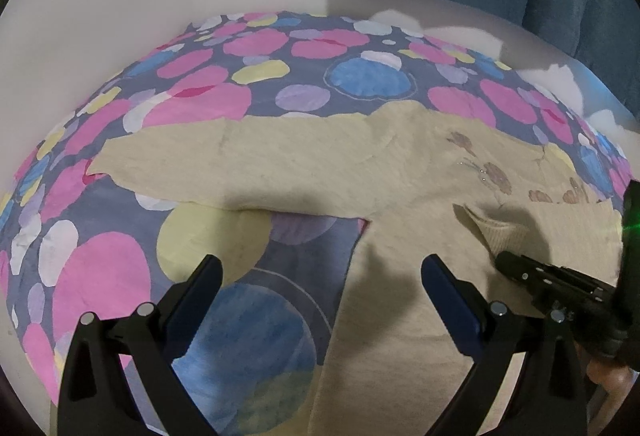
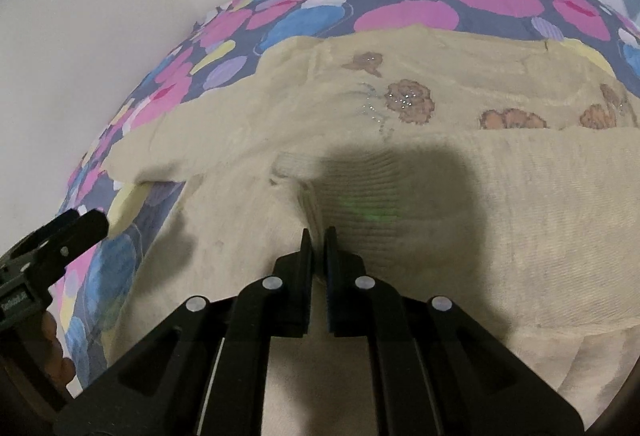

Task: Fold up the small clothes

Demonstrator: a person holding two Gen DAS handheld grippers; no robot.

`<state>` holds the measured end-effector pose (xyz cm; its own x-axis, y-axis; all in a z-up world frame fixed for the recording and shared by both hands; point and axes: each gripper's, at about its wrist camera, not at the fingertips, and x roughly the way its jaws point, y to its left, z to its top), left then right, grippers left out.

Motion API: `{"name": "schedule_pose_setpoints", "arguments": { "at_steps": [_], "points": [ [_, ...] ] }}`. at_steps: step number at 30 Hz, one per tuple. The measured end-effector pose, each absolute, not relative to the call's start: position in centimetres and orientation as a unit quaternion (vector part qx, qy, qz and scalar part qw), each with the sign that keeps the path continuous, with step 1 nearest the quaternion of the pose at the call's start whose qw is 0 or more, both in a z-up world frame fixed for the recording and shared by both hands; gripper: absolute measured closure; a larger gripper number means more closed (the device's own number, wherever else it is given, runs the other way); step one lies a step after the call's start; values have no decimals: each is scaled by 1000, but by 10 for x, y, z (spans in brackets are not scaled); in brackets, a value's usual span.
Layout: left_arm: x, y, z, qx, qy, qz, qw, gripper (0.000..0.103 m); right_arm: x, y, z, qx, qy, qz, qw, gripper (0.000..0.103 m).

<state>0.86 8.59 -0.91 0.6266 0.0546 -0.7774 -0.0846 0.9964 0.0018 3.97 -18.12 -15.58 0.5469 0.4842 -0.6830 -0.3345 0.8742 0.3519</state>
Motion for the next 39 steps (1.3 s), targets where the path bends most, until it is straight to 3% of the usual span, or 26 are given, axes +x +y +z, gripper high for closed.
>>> {"name": "schedule_pose_setpoints", "arguments": {
  "at_steps": [14,17,19,22,24,28,33,39],
  "points": [
    [7,80,-13,-11,433,30,901,4,38,-171,-163,76,430,269,859,97],
    [7,79,-14,-9,434,29,901,4,37,-169,-164,81,432,283,852,92],
    [7,77,-16,-6,435,27,900,4,37,-171,-163,90,440,305,840,83],
    [7,77,-17,-7,434,21,901,4,33,-191,-148,129,437,353,817,83],
    [7,76,-16,-7,431,18,902,4,32,-221,-131,155,416,360,820,79],
    [6,77,-14,-14,424,10,905,4,47,-344,-109,227,359,285,859,60],
    [8,69,-10,-16,417,-1,909,4,90,-518,-156,387,332,107,854,60],
    [18,52,-13,2,416,-8,909,4,131,-549,-190,450,341,122,816,60]
  ]
}}
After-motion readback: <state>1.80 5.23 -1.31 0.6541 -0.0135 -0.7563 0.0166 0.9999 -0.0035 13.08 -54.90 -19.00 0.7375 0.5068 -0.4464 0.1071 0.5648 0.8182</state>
